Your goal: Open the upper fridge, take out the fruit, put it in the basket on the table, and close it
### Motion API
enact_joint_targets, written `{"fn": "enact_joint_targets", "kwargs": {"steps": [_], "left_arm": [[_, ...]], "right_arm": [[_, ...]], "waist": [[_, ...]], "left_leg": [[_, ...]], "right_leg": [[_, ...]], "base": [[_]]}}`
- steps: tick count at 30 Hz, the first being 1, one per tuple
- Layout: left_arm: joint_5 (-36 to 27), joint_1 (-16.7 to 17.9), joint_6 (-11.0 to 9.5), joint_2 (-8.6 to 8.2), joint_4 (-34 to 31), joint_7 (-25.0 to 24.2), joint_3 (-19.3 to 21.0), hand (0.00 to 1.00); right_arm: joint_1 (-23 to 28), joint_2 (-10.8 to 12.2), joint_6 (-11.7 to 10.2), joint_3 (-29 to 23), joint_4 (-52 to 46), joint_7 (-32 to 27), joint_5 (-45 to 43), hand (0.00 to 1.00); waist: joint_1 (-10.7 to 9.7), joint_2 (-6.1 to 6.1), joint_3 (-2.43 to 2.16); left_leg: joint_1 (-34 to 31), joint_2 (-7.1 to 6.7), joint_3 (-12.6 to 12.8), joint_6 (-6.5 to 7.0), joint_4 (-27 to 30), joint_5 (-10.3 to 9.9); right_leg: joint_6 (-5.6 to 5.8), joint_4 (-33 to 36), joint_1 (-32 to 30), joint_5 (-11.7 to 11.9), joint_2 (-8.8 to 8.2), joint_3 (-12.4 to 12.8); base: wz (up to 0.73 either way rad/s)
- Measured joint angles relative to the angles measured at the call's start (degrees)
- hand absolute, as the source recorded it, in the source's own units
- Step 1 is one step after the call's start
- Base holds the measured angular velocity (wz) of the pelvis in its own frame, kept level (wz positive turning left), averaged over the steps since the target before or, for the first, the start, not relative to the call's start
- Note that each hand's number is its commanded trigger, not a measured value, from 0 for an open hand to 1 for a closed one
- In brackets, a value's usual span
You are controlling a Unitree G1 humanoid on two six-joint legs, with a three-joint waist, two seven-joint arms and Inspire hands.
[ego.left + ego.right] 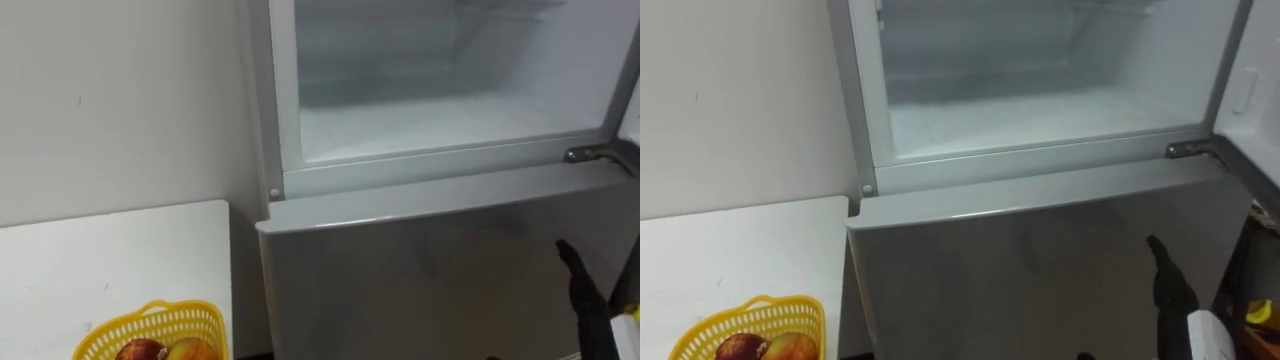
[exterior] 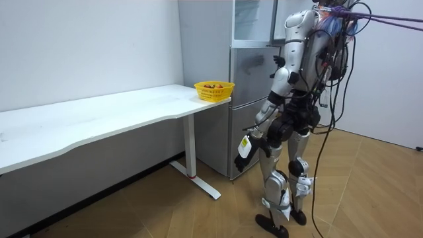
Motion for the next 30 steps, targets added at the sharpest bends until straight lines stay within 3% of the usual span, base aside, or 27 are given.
{"fn": "enact_joint_targets", "kwargs": {"steps": [12,17,21,27,30], "left_arm": [[-1.0,1.3,0.0,-0.41,-3.1,3.1,0.0,0.00],[-3.0,2.0,0.2,-0.55,-3.5,4.5,0.3,0.00],[-3.1,2.7,0.4,-0.57,-4.8,4.7,0.4,0.00],[-3.9,3.1,0.3,-0.66,-4.3,4.8,0.6,0.00],[-4.3,3.7,0.5,-1.15,-4.3,4.8,1.9,0.00]], "right_arm": [[2.6,0.7,0.6,2.9,13.1,-0.7,5.9,0.00],[2.7,2.3,1.5,3.1,22.5,1.4,6.8,0.00],[3.4,2.6,2.1,3.3,29.3,2.9,10.3,0.00],[3.3,2.6,2.3,3.2,39.9,3.6,14.1,0.00],[2.6,2.6,2.5,3.1,44.7,4.6,15.0,0.00]], "waist": [[-0.1,-0.19,-0.04],[0.0,-0.36,-0.05],[-0.1,-0.86,0.19],[0.1,-0.80,-0.19],[0.0,-0.44,-0.04]], "left_leg": [[0.0,-0.14,0.3,-0.05,-0.3,0.0],[0.1,-0.18,0.3,-0.05,-0.5,0.0],[0.0,-0.19,0.3,-0.05,-0.5,0.0],[0.2,-0.20,0.3,-0.06,-0.5,0.0],[0.6,-0.20,0.1,-0.06,-0.8,0.0]], "right_leg": [[0.11,-0.2,0.0,-0.1,0.07,0.3],[0.14,-0.2,0.2,-0.1,-0.01,0.2],[0.17,-0.4,0.2,-0.1,0.01,0.2],[0.21,-0.9,0.3,0.0,0.05,-0.2],[0.21,-1.0,1.0,0.0,0.05,-0.1]], "base": [[-0.01],[0.02],[0.00],[0.00],[0.00]]}}
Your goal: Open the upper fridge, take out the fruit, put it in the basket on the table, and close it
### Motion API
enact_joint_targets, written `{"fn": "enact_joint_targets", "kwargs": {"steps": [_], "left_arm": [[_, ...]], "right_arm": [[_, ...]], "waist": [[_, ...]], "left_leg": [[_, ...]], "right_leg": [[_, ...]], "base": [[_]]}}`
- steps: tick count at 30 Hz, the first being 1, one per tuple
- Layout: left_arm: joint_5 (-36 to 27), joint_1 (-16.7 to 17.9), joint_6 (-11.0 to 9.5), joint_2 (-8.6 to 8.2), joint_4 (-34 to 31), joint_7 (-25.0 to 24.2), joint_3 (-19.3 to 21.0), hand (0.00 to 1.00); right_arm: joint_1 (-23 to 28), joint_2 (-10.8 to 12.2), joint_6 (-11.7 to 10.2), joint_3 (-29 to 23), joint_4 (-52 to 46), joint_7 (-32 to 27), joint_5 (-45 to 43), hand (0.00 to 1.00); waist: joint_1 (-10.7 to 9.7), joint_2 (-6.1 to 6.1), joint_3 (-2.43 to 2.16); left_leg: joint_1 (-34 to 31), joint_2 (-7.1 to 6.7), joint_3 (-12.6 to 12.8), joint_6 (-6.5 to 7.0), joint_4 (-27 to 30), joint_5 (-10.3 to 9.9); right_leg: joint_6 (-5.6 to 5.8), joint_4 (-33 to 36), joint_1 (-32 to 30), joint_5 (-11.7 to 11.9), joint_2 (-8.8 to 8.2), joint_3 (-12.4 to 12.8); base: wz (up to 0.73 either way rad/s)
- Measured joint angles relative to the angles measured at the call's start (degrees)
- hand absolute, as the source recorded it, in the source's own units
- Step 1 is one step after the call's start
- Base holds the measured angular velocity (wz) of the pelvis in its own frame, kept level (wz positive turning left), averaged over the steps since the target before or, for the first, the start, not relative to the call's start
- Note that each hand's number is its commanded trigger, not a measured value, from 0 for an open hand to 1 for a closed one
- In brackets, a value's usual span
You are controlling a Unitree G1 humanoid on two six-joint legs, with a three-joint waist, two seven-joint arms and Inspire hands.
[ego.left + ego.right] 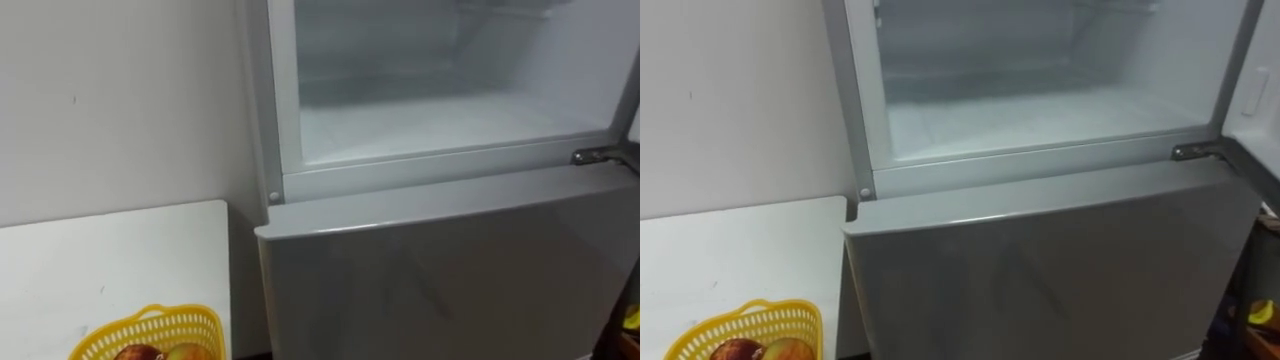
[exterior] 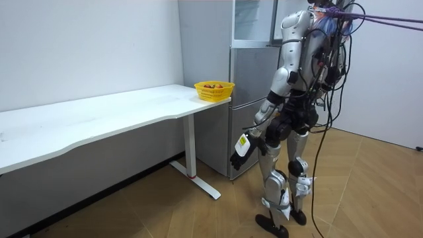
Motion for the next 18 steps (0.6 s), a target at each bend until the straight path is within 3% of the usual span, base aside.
{"fn": "enact_joint_targets", "kwargs": {"steps": [4,11,18], "left_arm": [[-0.3,0.0,0.1,-1.12,-0.2,-0.2,2.7,0.00],[0.1,0.4,0.2,-1.35,-0.2,-0.3,4.4,0.00],[2.4,0.8,3.0,-1.12,0.0,-1.8,5.0,0.00]], "right_arm": [[-0.7,0.1,0.2,0.0,6.0,2.1,0.2,0.00],[-2.0,0.3,1.9,0.0,11.3,5.7,0.7,0.00],[-5.2,0.3,5.2,0.0,19.1,13.4,8.3,0.00]], "waist": [[0.2,0.10,0.08],[1.3,-0.12,0.19],[1.4,-1.17,0.13]], "left_leg": [[1.1,-0.02,0.1,-0.11,-0.3,-0.1],[1.2,-0.04,-0.2,-0.12,-0.3,-0.1],[0.9,-0.26,-1.2,-0.15,-0.3,-0.1]], "right_leg": [[0.05,-0.2,0.7,-0.1,-0.12,0.0],[0.06,-0.2,0.9,-0.2,-0.26,-0.1],[0.14,-0.8,1.2,-0.3,-0.28,-0.6]], "base": [[0.00],[0.01],[0.06]]}}
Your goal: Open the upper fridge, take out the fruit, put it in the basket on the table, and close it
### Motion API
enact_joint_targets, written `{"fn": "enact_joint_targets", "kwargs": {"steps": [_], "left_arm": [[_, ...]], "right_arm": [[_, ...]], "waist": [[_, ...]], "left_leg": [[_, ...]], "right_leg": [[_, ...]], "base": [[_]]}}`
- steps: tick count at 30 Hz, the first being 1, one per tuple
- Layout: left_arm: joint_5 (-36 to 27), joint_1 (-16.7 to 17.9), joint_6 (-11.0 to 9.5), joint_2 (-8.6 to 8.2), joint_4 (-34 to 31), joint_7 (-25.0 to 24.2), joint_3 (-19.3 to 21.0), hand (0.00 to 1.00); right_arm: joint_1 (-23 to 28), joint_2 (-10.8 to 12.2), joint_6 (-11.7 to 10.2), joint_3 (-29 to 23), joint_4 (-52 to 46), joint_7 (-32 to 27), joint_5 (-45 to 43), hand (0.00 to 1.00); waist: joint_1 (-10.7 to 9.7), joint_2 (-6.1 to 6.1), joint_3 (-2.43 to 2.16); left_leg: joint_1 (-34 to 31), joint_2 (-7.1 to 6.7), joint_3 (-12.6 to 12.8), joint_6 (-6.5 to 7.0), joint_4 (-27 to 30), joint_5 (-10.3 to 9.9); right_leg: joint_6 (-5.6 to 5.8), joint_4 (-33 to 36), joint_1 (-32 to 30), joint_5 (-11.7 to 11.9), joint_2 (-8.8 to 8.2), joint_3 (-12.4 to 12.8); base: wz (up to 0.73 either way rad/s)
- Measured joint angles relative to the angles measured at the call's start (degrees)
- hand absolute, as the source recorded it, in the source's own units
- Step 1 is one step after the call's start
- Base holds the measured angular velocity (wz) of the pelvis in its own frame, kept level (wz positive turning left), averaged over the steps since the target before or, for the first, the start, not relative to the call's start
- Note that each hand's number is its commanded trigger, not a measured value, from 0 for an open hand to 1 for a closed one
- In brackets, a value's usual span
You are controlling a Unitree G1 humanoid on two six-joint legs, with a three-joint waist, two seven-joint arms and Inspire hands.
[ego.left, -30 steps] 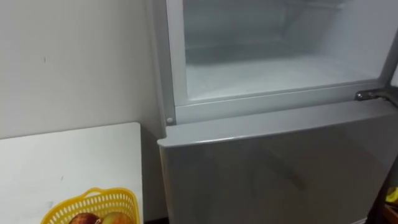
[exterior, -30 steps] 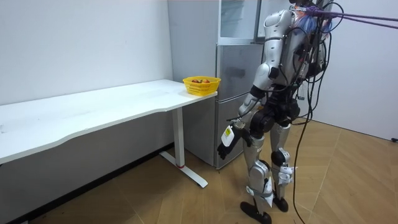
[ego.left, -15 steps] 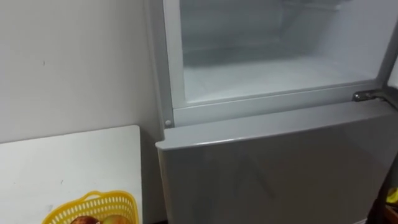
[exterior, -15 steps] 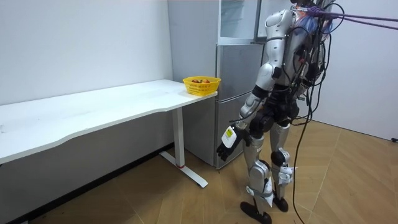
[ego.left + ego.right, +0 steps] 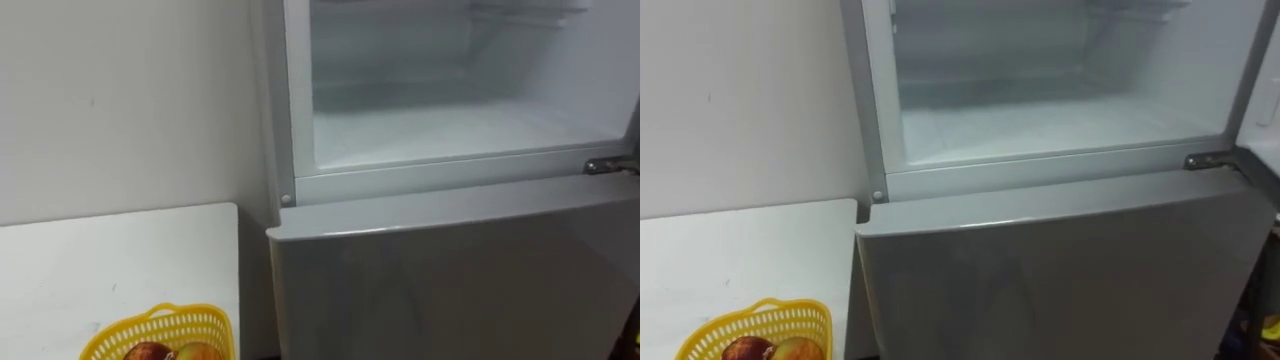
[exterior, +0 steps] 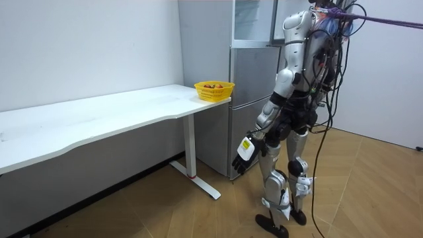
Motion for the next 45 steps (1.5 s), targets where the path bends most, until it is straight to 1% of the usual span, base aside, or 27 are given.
{"fn": "enact_joint_targets", "kwargs": {"steps": [2,4,8,10,11,12,13,14,16,17,19,20,22,26,27,29,31,32,34,35,36,38,39,40,42,43,45], "left_arm": [[0.1,0.0,0.9,0.02,0.1,-0.6,0.2,0.00],[0.1,0.2,2.3,-0.07,0.6,-1.6,1.1,0.00],[0.1,0.3,3.3,-0.08,0.8,-3.0,1.5,0.00],[0.1,0.3,3.8,-0.14,0.8,-3.7,2.1,0.00],[0.1,0.3,3.9,-0.13,0.8,-3.8,2.2,0.00],[0.1,0.6,3.9,-0.15,0.8,-3.7,2.3,0.00],[0.6,0.9,3.9,-0.32,0.8,-3.8,3.1,0.00],[0.7,1.0,3.9,-0.41,0.8,-3.8,3.8,0.00],[2.2,1.4,3.9,-0.63,0.5,-4.1,6.2,0.00],[2.2,1.5,3.8,-0.63,0.4,-4.1,6.8,0.00],[2.1,1.6,3.8,-0.65,0.4,-3.9,9.7,0.00],[1.8,1.4,3.8,-0.63,0.3,-3.7,10.1,0.00],[-0.3,0.9,3.8,-0.55,0.3,-3.1,10.3,0.00],[-1.3,0.4,3.6,-0.53,0.2,-3.3,11.0,0.00],[-1.3,0.6,3.4,-0.53,-0.2,-3.4,11.2,0.00],[-1.3,0.5,3.4,-0.53,-0.8,-3.4,11.2,0.00],[-1.4,0.2,2.9,-0.45,-1.3,-3.3,11.3,0.00],[-1.4,0.2,2.7,-0.43,-1.6,-3.2,11.3,0.00],[-1.4,0.3,2.0,-0.35,-2.3,-3.1,11.8,0.00],[-1.4,0.3,2.0,-0.36,-2.3,-3.1,12.4,0.00],[-1.4,0.3,2.0,-0.32,-2.5,-2.9,12.9,0.00],[-1.2,0.7,1.9,-0.16,-3.7,-2.9,13.4,0.00],[-1.1,1.4,1.7,-0.08,-4.3,-2.8,13.4,0.00],[-1.1,2.0,1.5,-0.10,-4.6,-2.3,13.4,0.00],[-1.1,1.8,1.2,0.14,-4.6,-1.7,13.4,0.00],[-1.1,1.8,1.0,0.26,-4.6,-1.7,13.4,0.00],[-1.1,1.7,0.8,0.10,-4.5,-1.7,13.4,0.00]], "right_arm": [[-0.4,0.0,1.0,-0.1,2.0,1.3,3.0,0.00],[-1.0,0.0,2.1,-1.1,3.7,2.7,6.6,0.00],[-2.2,0.0,3.7,-3.4,7.6,4.0,13.8,0.00],[-2.2,0.0,4.9,-5.9,8.4,4.9,21.9,0.00],[-2.2,0.0,4.9,-6.4,8.8,5.1,24.0,0.00],[-2.1,0.0,5.0,-7.9,9.7,5.6,28.1,0.00],[-2.2,0.1,5.7,-10.2,10.3,6.0,33.1,0.00],[-2.1,0.1,5.9,-11.2,10.5,6.1,35.3,0.00],[-1.7,0.2,6.1,-15.3,11.7,6.2,45.2,0.00],[-1.4,0.2,6.2,-16.2,11.7,6.2,47.9,0.00],[0.1,0.2,6.3,-20.4,12.4,6.8,58.3,0.00],[0.3,0.2,6.4,-21.1,12.3,6.8,60.3,0.00],[0.0,0.2,7.0,-24.4,12.4,6.1,68.8,0.00],[-1.4,0.2,7.3,-29.4,12.1,5.9,77.6,0.00],[-1.9,0.2,7.3,-30.7,10.5,5.3,80.6,0.00],[-2.9,0.2,6.9,-33.0,7.7,4.9,83.7,0.00],[-4.0,0.3,5.5,-34.7,4.1,4.3,87.0,0.00],[-4.0,0.3,5.2,-34.9,3.0,4.1,87.8,0.00],[-3.9,0.3,3.7,-36.0,-2.1,3.0,90.2,0.00],[-3.9,0.3,3.3,-36.3,-3.5,2.7,90.6,0.00],[-4.0,0.3,2.8,-37.6,-6.5,2.1,91.2,0.00],[-4.3,-0.1,1.7,-38.5,-10.3,1.6,91.9,0.00],[-4.5,-0.1,0.8,-39.5,-13.3,0.5,92.2,0.00],[-4.6,-0.2,-0.3,-39.6,-16.9,-0.5,92.2,0.00],[-4.9,-0.7,-1.4,-39.6,-20.2,-0.5,92.2,0.00],[-5.5,-1.2,-1.5,-39.6,-20.6,0.0,92.3,0.00],[-5.9,-1.3,-1.9,-39.6,-22.3,0.1,92.4,0.00]], "waist": [[0.1,-0.16,0.06],[0.1,-0.31,0.11],[-0.1,-0.48,0.21],[-0.4,-0.47,0.27],[-0.5,-0.43,0.30],[-0.9,-0.43,0.30],[-1.5,-0.43,0.30],[-1.6,-0.42,0.31],[-2.7,-0.43,0.31],[-3.0,-0.43,0.31],[-3.4,-0.26,0.23],[-3.4,-0.25,0.22],[-4.4,-0.19,0.20],[-4.7,-0.34,0.14],[-4.6,-0.59,0.01],[-5.2,-0.71,0.01],[-5.3,-0.96,0.00],[-5.4,-1.05,0.00],[-5.3,-1.25,-0.01],[-5.3,-1.23,-0.02],[-5.5,-1.40,-0.18],[-5.9,-1.35,-0.19],[-6.1,-1.33,-0.23],[-6.2,-1.21,-0.30],[-6.4,-1.31,-0.28],[-6.4,-1.51,-0.32],[-6.3,-1.65,-0.36]], "left_leg": [[0.0,-0.02,-0.2,-0.03,0.0,0.0],[0.0,-0.02,-0.2,-0.10,0.0,-0.1],[0.4,-0.11,-0.3,-0.09,0.0,-0.1],[0.4,-0.13,-0.7,-0.08,0.4,-0.4],[0.4,-0.12,-0.8,-0.08,0.7,-0.5],[0.5,-0.12,-0.9,-0.08,0.9,-0.7],[0.7,-0.12,-0.9,-0.06,0.9,-0.8],[0.7,-0.12,-1.0,-0.07,0.9,-0.8],[0.6,-0.18,-1.6,-0.08,1.1,-0.9],[0.6,-0.20,-1.8,-0.08,1.1,-0.9],[0.7,-0.14,-1.7,-0.10,1.1,-0.9],[0.7,-0.14,-1.7,-0.10,1.1,-0.8],[0.6,-0.12,-1.6,-0.13,1.1,-0.8],[1.5,-0.13,-1.1,-0.12,0.9,-0.8],[1.4,-0.04,-0.2,-0.12,0.9,-0.8],[1.3,-0.08,-0.1,-0.11,0.9,-0.8],[1.1,-0.07,0.1,-0.10,0.8,-0.8],[1.1,-0.06,0.1,-0.10,0.8,-0.8],[1.0,-0.07,-0.1,-0.10,0.8,-0.8],[0.9,-0.07,0.0,-0.10,0.8,-0.8],[0.5,-0.08,0.0,-0.10,0.9,-0.8],[0.0,-0.07,0.1,-0.08,0.9,-0.8],[-0.2,-0.07,0.1,-0.08,0.9,-0.8],[-0.6,-0.07,0.1,-0.08,0.9,-0.8],[-0.8,-0.06,0.2,-0.09,1.0,-0.8],[-0.8,-0.06,0.2,-0.09,1.0,-0.8],[-0.7,-0.01,0.3,-0.10,1.0,-0.8]], "right_leg": [[0.01,-0.2,0.2,0.0,0.02,-0.1],[0.02,-0.2,0.5,0.0,0.05,-0.1],[0.10,-0.2,1.1,-0.2,0.00,-0.2],[0.17,-0.3,1.3,-0.3,-0.06,-0.5],[0.18,-0.3,1.3,-0.3,-0.03,-0.5],[0.23,-0.2,1.4,-0.5,-0.03,-0.5],[0.25,-0.2,1.6,-0.5,0.05,-0.5],[0.25,-0.2,1.6,-0.5,0.08,-0.5],[0.27,-0.3,1.8,-0.7,0.02,-1.1],[0.26,-0.2,1.9,-0.7,0.02,-1.2],[0.20,-0.2,1.9,-0.8,-0.02,-1.2],[0.18,-0.1,1.9,-0.8,-0.03,-1.2],[0.16,-0.1,1.8,-0.8,0.05,-1.3],[0.17,-0.1,1.8,-0.8,0.07,-0.6],[0.15,0.1,1.8,-0.8,-0.01,-0.3],[0.18,0.1,1.5,-0.8,0.01,0.0],[0.18,0.3,1.1,-0.8,0.20,0.3],[0.18,0.3,1.0,-0.8,0.21,0.4],[0.18,0.7,0.8,-0.8,0.18,0.3],[0.18,0.8,0.8,-0.8,0.18,0.3],[0.19,0.8,0.4,-0.8,0.18,0.3],[0.18,0.8,-0.3,-0.8,0.20,0.4],[0.16,1.0,-0.4,-0.8,0.19,0.3],[0.17,1.0,-0.7,-0.8,0.17,0.2],[0.14,1.0,-1.1,-0.8,0.20,0.3],[0.12,1.0,-1.1,-0.8,0.20,0.3],[0.12,1.0,-1.1,-0.8,0.21,0.3]], "base": [[0.06],[0.00],[0.02],[0.08],[0.06],[0.04],[0.00],[0.03],[0.11],[0.10],[0.00],[0.00],[0.00],[-0.09],[-0.18],[-0.10],[-0.06],[0.00],[0.00],[0.00],[0.00],[0.00],[0.00],[0.00],[0.00],[0.00],[0.00]]}}
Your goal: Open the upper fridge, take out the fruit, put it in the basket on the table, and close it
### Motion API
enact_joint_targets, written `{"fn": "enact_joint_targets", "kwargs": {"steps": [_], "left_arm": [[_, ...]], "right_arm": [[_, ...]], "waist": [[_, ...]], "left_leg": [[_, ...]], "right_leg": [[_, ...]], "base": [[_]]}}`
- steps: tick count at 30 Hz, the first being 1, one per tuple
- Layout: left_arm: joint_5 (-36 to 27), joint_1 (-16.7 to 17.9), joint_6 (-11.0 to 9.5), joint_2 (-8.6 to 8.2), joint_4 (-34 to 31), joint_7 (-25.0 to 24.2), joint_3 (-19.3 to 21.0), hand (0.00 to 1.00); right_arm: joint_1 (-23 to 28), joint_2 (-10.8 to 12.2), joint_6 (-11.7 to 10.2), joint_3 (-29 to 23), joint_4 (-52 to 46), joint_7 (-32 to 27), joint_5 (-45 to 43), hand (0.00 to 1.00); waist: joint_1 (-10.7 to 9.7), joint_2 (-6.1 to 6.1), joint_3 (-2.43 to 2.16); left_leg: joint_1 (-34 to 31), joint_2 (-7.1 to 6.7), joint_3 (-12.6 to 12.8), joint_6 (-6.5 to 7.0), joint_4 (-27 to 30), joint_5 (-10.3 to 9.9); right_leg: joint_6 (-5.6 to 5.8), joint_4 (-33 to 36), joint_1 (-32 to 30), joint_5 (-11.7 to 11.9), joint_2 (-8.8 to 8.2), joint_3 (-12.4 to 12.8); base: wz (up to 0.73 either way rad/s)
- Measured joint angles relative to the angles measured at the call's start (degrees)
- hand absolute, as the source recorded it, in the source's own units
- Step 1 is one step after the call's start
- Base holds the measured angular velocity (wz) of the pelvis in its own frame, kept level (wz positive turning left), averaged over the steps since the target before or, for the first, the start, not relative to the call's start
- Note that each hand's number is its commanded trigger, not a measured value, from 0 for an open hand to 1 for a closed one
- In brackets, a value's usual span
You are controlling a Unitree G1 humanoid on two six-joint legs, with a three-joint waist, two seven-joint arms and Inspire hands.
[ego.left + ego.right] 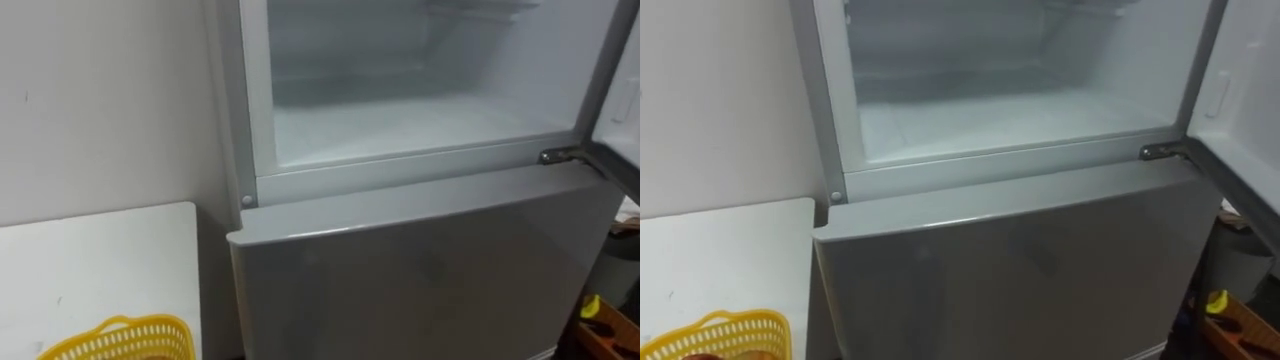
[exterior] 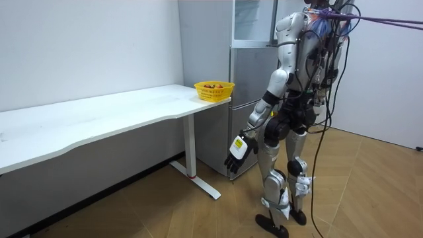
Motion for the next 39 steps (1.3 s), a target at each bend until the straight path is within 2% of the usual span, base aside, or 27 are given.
{"fn": "enact_joint_targets", "kwargs": {"steps": [5,11,18,21,25,28,34,39], "left_arm": [[0.0,0.0,-1.0,-0.13,0.0,0.0,0.2,0.00],[0.1,-0.2,-1.2,-0.16,0.1,0.0,0.3,0.00],[0.0,0.0,-2.6,-0.16,0.5,0.0,1.6,0.00],[0.1,0.1,-3.5,-0.14,0.5,0.0,2.2,0.00],[0.1,0.1,-3.6,-0.22,0.5,0.0,2.1,0.00],[0.1,0.2,-3.8,-0.52,0.7,0.9,2.1,0.00],[0.0,0.5,-4.5,-0.49,3.8,2.1,2.1,0.00],[0.1,0.3,-4.9,-0.44,5.5,1.2,2.1,0.00]], "right_arm": [[-0.4,0.0,-0.2,-0.8,-5.2,0.5,0.0,0.00],[-1.2,-0.2,-2.0,-1.5,-15.7,1.0,-0.1,0.00],[-1.2,-1.0,-3.1,-1.6,-28.1,2.1,-0.3,0.00],[-1.2,-1.9,-3.6,-1.5,-32.6,2.7,-0.2,0.00],[-1.3,-2.9,-3.8,-1.2,-40.7,4.5,-0.4,0.00],[-2.4,-4.3,-4.0,-1.2,-43.7,6.2,-2.1,0.00],[-2.9,-4.3,-4.1,-0.9,-48.0,8.4,-2.7,0.00],[-3.9,-4.4,-6.3,0.6,-52.4,9.6,-5.5,0.00]], "waist": [[-0.1,-0.03,0.04],[-0.2,0.07,0.04],[-0.1,0.60,0.04],[0.0,0.57,0.02],[0.1,0.70,-0.02],[0.2,0.93,-0.09],[0.3,1.53,-0.17],[0.4,1.71,-0.20]], "left_leg": [[-0.3,0.10,0.6,0.00,-0.1,0.0],[-0.7,0.18,0.6,0.01,0.0,0.0],[-0.8,0.25,0.9,0.02,-0.1,0.0],[-0.8,0.23,1.1,0.02,-0.1,0.0],[-0.8,0.29,1.1,0.03,0.0,0.0],[-0.8,0.33,1.0,0.02,0.0,0.0],[-0.9,0.38,1.1,0.03,0.3,0.0],[-1.1,0.46,1.1,0.02,0.0,0.0]], "right_leg": [[0.00,0.1,0.0,0.0,-0.04,0.0],[0.00,1.0,-0.6,0.0,-0.09,0.1],[0.00,1.7,-1.2,0.0,-0.10,0.2],[0.00,1.7,-1.2,0.0,-0.14,0.2],[-0.01,1.7,-1.1,0.0,-0.13,0.1],[-0.01,1.8,-1.1,0.0,-0.11,0.1],[-0.03,1.8,-1.1,0.0,-0.14,0.1],[-0.05,1.9,-1.2,0.0,-0.14,-0.2]], "base": [[0.00],[0.00],[-0.01],[0.00],[0.00],[0.00],[0.00],[0.01]]}}
